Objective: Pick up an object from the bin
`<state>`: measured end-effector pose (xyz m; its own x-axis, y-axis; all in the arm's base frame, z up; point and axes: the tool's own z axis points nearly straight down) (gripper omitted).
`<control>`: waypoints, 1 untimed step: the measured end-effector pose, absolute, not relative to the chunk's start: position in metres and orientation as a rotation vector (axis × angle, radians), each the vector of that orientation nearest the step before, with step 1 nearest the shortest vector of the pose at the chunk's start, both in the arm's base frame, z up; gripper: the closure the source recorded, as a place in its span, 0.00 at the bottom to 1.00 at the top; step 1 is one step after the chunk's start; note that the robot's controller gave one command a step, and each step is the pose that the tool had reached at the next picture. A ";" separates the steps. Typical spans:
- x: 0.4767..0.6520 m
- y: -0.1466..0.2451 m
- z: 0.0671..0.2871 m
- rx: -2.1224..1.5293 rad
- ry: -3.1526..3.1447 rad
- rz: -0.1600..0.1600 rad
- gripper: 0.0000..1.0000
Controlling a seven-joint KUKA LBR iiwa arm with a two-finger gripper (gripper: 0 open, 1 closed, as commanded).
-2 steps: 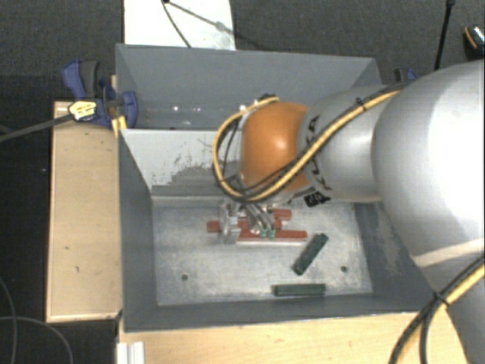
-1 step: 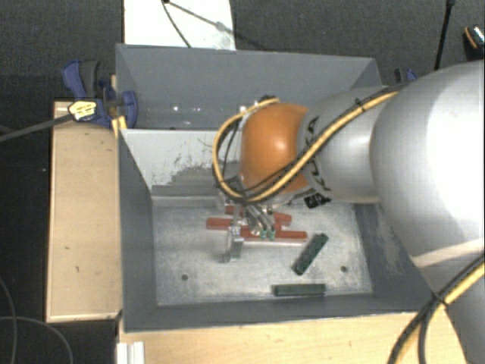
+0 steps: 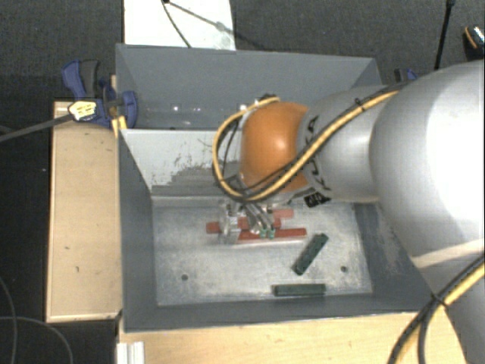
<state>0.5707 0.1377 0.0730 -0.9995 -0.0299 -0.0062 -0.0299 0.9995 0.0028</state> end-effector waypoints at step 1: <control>0.570 0.137 0.071 -0.043 3.139 0.003 0.00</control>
Offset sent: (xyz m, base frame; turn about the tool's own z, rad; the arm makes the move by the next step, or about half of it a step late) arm 0.0000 0.0000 0.0000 0.0000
